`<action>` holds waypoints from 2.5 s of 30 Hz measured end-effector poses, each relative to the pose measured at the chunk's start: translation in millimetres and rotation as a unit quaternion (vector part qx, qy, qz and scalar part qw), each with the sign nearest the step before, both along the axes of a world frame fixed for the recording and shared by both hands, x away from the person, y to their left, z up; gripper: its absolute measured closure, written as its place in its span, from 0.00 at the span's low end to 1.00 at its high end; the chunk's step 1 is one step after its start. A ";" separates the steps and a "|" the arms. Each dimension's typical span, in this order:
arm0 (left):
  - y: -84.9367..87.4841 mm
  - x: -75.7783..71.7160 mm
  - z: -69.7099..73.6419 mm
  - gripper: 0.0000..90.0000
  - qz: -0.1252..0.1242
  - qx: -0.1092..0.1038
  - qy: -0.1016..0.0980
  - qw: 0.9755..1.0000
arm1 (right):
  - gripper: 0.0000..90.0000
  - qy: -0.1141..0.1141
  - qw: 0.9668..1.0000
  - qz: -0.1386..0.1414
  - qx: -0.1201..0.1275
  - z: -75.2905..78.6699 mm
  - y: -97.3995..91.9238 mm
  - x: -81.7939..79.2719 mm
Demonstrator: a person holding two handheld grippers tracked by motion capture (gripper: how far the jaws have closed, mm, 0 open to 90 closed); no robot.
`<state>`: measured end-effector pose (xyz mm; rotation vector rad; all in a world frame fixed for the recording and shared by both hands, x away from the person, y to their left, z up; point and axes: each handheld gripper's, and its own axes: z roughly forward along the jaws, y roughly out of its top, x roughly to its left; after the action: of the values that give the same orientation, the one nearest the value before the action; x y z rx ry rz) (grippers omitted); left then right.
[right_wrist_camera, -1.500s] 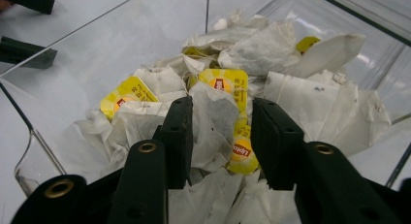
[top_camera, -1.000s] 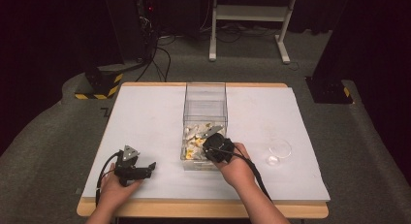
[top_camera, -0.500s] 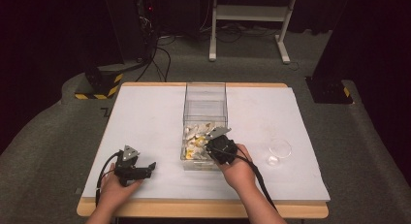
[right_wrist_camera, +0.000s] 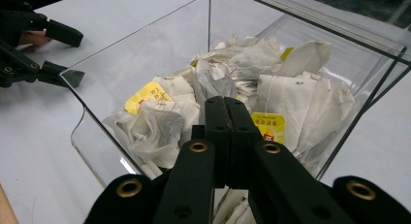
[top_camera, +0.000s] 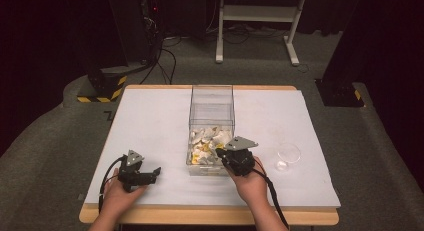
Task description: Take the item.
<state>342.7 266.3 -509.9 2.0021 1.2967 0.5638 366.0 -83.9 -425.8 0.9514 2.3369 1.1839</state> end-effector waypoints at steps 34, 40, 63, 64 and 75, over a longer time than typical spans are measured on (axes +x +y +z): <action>-0.1 0.0 0.0 0.15 0.000 0.000 0.000 1.000 | 1.00 -0.069 0.995 -0.035 0.068 6.7 -22.9 -10.0; 0.1 0.1 0.0 0.15 0.000 0.001 0.000 1.000 | 1.00 -0.074 0.994 -0.040 0.076 10.0 -26.4 -12.4; 0.0 0.0 0.0 0.15 0.000 -0.001 0.000 1.000 | 1.00 -0.095 0.989 -0.071 0.088 23.2 -58.3 -20.8; 0.0 0.0 0.0 0.15 0.000 -0.001 0.000 1.000 | 1.00 -0.095 0.989 -0.072 0.088 23.4 -59.6 -20.8; 0.0 0.0 0.0 0.15 0.000 -0.001 0.000 1.000 | 1.00 -0.098 0.987 -0.090 0.092 27.0 -75.2 -21.8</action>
<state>342.7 266.3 -509.9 2.0012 1.2968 0.5614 344.2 -159.1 -398.9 1.0316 1.9713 1.3670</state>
